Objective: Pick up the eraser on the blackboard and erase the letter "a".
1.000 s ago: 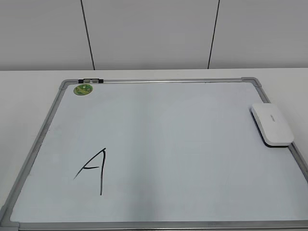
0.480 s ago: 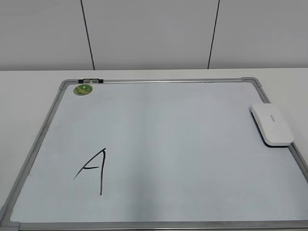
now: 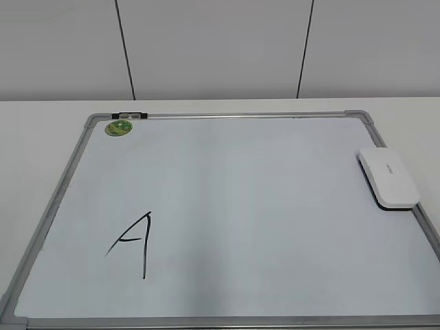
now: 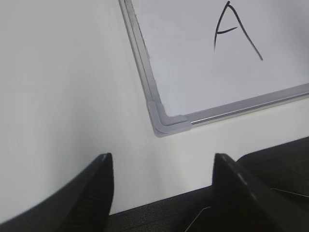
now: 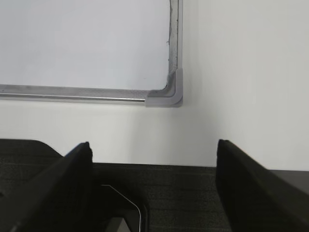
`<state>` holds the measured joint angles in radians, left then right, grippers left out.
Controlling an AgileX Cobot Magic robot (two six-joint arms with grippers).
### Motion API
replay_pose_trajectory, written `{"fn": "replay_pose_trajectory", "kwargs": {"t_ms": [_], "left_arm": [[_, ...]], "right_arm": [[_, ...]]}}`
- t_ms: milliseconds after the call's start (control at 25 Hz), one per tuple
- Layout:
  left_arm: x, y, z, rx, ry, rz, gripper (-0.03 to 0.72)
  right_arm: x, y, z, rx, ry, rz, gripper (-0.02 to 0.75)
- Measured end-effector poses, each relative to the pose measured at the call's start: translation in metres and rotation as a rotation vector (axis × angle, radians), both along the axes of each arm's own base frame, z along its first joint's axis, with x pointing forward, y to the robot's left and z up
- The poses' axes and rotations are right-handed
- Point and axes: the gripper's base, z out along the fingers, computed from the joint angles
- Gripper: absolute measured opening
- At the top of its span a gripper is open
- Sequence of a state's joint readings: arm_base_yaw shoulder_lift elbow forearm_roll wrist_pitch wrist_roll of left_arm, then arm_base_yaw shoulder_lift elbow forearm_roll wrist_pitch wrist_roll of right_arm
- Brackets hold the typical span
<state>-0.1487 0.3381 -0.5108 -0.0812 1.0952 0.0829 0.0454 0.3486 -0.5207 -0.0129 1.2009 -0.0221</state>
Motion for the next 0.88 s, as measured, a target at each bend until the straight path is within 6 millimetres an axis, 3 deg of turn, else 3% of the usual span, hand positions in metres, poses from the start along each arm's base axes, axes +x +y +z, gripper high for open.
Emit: {"fn": "replay_pose_trajectory", "kwargs": {"t_ms": [880], "left_arm": [[0.0001,0.0001,0.0001,0.001,-0.002,0.000,0.482]], "right_arm": [[0.0050,0.0003,-0.0064,0.003,-0.031,-0.001,0.588]]}}
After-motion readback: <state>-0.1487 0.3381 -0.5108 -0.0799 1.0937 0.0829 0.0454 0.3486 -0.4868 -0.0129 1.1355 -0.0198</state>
